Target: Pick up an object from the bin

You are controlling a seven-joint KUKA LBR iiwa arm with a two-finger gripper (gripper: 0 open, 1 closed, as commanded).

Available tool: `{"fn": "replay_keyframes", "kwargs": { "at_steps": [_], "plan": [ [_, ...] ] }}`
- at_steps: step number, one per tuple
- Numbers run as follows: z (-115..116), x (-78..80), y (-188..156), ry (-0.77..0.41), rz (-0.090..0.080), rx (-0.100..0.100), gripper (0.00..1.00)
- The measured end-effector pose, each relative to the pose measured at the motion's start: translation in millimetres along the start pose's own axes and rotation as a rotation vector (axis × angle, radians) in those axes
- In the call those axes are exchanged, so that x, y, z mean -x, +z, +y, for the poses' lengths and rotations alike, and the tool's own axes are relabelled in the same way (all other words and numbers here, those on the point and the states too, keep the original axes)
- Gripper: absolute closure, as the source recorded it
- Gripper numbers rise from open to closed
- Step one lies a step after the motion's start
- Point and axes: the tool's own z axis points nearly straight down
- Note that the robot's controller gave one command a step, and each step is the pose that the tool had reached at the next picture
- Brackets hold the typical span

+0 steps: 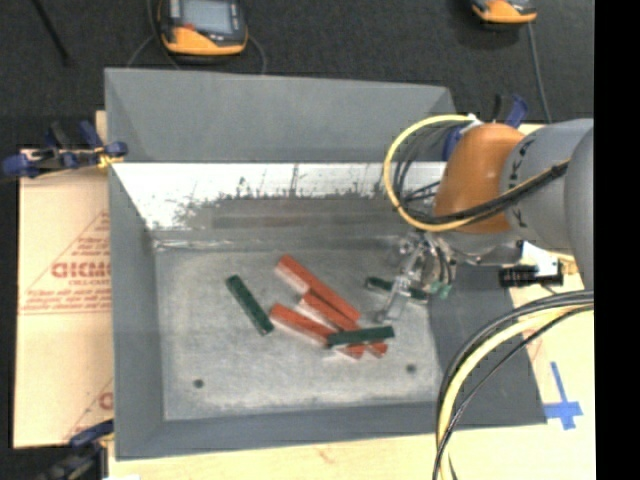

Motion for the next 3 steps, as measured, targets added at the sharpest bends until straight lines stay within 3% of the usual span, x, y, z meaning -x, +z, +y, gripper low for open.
{"fn": "replay_keyframes", "kwargs": {
  "at_steps": [1,2,3],
  "plan": [
    [0.1,1.2,-0.8,-0.003,-0.003,0.0,1.0],
    [-1.1,3.6,-32.5,-0.005,-0.006,0.002,1.0],
    [-1.7,7.2,-109.6,-0.009,-0.01,0.004,1.0]
  ]
}}
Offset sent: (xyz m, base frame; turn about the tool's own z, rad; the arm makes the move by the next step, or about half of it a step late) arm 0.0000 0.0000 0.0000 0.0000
